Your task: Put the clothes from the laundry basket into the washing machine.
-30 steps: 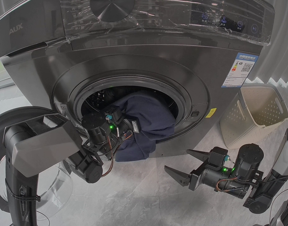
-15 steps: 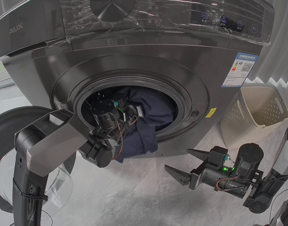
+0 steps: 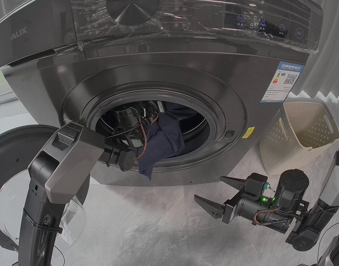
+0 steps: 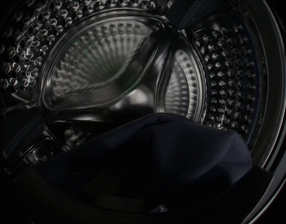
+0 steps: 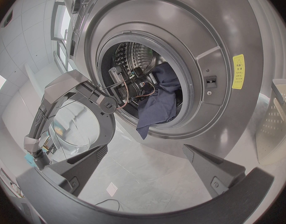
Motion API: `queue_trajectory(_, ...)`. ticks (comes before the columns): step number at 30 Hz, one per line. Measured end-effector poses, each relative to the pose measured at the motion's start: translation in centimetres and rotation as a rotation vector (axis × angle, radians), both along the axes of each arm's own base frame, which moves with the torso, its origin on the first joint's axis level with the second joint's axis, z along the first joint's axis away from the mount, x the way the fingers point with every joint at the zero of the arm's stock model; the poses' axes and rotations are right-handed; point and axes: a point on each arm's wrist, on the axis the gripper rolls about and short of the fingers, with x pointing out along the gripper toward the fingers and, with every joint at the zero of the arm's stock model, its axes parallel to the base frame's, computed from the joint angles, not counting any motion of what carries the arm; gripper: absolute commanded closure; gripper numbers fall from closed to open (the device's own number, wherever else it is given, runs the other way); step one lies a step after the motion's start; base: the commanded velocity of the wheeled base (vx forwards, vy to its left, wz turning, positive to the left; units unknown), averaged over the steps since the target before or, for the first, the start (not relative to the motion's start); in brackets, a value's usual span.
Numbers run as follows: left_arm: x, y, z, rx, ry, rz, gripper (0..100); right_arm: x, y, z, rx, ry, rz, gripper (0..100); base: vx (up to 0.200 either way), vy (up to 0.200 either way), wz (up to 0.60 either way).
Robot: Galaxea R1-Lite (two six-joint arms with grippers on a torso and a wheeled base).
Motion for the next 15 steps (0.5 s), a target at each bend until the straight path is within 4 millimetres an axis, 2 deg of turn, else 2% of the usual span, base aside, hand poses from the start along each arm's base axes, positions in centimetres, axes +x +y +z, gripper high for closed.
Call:
queue_trajectory(7,-0.2,0.0,-2.2,0.028,0.106,-0.003,0,0.0,0.0,-0.1,-0.003,0.003,-0.001,0,0.0,0.0,0.0)
queue_trajectory(15,-3.0,0.7,-5.5,0.146,0.369,-0.03,0,0.0,0.2,-0.1,-0.003,0.003,0.006,0,0.0,0.0,0.0)
